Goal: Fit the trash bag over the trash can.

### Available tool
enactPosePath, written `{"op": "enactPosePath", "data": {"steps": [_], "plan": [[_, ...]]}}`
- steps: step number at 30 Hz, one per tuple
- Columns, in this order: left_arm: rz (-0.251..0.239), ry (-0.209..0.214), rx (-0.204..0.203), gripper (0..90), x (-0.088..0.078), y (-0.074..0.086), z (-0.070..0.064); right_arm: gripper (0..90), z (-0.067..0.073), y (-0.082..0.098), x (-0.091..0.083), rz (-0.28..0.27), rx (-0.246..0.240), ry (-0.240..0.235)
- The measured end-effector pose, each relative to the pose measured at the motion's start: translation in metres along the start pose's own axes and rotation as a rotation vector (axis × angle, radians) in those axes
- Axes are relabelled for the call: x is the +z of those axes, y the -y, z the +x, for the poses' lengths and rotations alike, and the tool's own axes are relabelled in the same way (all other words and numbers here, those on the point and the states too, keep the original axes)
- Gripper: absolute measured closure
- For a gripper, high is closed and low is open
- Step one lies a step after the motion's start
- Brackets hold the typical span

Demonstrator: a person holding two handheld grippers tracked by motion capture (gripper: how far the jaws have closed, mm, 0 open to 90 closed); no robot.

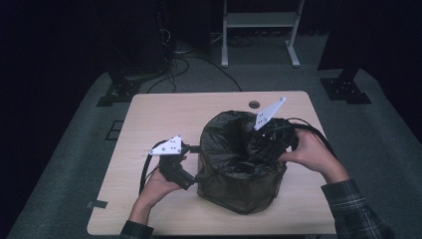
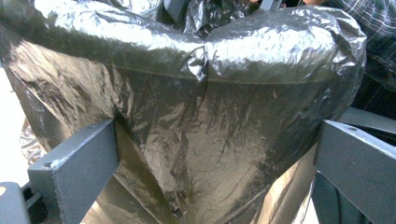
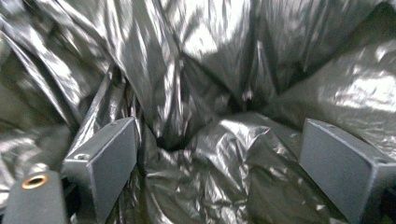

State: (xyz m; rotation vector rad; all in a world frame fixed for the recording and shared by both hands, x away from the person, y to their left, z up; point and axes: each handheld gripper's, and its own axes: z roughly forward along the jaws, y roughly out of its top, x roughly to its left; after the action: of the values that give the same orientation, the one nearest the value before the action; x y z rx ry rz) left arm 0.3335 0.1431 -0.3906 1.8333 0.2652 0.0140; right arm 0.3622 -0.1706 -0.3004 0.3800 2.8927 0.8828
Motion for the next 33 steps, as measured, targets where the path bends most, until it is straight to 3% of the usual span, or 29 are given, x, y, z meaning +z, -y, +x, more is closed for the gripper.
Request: {"op": "enactPosePath", "data": {"steps": [3,16,23,26,33], "plan": [[0.000,0.000,-0.001,0.0,0.001,0.000,0.000,10.5,0.000,0.001,0.006,0.073,0.009,-0.009],[0.006,-0.001,-0.005,0.0,0.002,0.001,0.000,10.6,-0.001,0.006,0.009,0.177,0.019,-0.009],[0.007,-0.001,-0.007,0.0,0.002,0.001,0.000,10.9,-0.001,0.005,0.009,0.183,0.024,-0.013],[0.007,-0.003,-0.005,0.0,0.002,0.001,0.000,10.9,-0.001,0.002,0.007,0.157,0.018,-0.018],[0.008,-0.005,-0.003,0.0,0.001,0.000,0.000,10.8,0.004,-0.017,0.004,0.140,-0.010,0.002]]}}
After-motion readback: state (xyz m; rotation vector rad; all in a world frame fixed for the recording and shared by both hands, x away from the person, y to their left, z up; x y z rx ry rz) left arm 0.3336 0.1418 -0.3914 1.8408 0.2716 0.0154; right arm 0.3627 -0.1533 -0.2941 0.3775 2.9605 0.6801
